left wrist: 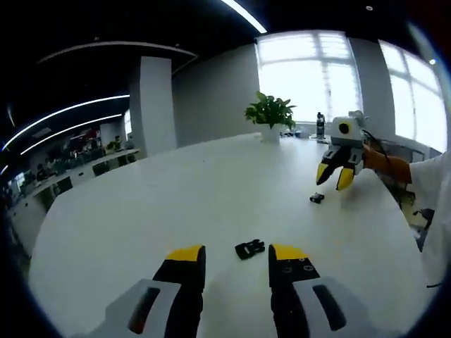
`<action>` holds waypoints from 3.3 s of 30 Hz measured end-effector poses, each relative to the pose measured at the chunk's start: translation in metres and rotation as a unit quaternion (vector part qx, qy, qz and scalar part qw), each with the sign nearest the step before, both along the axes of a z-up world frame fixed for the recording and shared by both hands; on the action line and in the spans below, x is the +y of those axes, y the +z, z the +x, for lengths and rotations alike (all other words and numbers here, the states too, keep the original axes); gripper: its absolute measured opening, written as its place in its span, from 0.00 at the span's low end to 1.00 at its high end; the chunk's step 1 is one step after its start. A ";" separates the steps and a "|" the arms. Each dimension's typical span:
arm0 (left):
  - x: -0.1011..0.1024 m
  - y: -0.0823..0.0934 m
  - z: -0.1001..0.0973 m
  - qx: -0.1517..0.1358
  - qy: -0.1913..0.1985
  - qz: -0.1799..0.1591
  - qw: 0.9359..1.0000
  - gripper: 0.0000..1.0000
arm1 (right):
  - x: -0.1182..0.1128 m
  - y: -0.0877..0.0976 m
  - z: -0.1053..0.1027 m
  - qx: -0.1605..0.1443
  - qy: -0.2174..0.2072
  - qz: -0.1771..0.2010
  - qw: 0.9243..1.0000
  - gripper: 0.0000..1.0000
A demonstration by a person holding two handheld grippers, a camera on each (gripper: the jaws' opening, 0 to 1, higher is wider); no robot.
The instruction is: Snap the two parts of the plastic buckle together until the buckle closes and remains connected.
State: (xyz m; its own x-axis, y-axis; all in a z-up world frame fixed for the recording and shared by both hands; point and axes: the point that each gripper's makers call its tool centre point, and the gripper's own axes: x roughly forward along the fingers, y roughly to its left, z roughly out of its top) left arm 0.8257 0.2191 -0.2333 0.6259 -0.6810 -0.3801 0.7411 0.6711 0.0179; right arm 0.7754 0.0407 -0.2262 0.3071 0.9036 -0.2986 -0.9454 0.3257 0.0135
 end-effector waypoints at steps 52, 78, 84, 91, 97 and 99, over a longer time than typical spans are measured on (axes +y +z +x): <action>-0.025 -0.023 0.011 0.003 -0.097 0.055 0.994 0.28 | -0.001 0.001 -0.013 -0.003 0.000 0.015 1.000 0.20; -0.029 -0.023 0.002 0.011 -0.104 0.036 0.994 0.00 | -0.006 -0.003 -0.015 0.003 -0.006 0.018 1.000 0.20; -0.028 -0.025 0.004 0.000 -0.105 0.058 0.993 0.01 | -0.005 -0.002 -0.015 0.002 -0.005 0.019 1.000 0.20; -0.019 -0.017 0.012 -0.005 -0.084 0.037 0.996 0.06 | -0.006 -0.005 -0.014 0.006 -0.005 0.018 1.000 0.20; 0.006 -0.012 0.030 -0.002 -0.007 0.023 1.000 0.19 | -0.007 -0.008 -0.012 0.011 -0.009 0.019 1.000 0.20; 0.011 -0.014 0.033 0.000 0.008 0.029 1.000 0.28 | -0.006 -0.007 -0.012 0.010 -0.009 0.020 1.000 0.20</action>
